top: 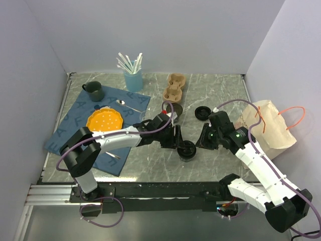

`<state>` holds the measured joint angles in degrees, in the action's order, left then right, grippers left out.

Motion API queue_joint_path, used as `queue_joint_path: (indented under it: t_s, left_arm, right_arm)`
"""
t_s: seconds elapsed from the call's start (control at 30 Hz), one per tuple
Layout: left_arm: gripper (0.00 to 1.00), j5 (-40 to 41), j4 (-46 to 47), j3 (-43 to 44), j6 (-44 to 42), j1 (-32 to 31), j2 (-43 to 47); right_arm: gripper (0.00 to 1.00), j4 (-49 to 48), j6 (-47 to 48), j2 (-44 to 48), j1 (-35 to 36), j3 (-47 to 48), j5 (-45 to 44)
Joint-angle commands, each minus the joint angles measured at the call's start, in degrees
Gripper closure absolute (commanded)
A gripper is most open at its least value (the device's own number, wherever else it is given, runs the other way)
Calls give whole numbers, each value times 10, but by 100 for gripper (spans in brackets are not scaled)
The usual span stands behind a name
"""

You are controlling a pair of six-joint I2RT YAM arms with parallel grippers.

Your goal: Pack the takeout coffee

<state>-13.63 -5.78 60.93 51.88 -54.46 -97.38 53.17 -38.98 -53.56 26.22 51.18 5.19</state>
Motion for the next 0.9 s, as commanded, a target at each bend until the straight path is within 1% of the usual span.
queue_joint_path:
  t_s: [0.0, 0.13, 0.33, 0.5, 0.7, 0.87]
  left_arm:
    - [34, 41, -168, 14, -44, 3, -11]
    - [26, 26, -165, 42, -56, 14, -1]
    - [16, -38, -122, 56, -61, 30, 22]
    - [14, -58, -119, 81, -75, 31, 15]
    - [13, -83, -103, 87, -79, 33, 21]
    - [13, -66, -113, 85, -88, 37, 32]
  right_arm:
    - [70, 5, 22, -1, 1, 20, -6]
    - [67, 2, 36, -22, 1, 31, 1]
    - [68, 1, 44, -36, 1, 50, 2]
    - [69, 0, 43, -40, 1, 49, 4]
    - [69, 3, 39, -40, 1, 48, 3]
    - [71, -3, 38, -33, 2, 45, 16]
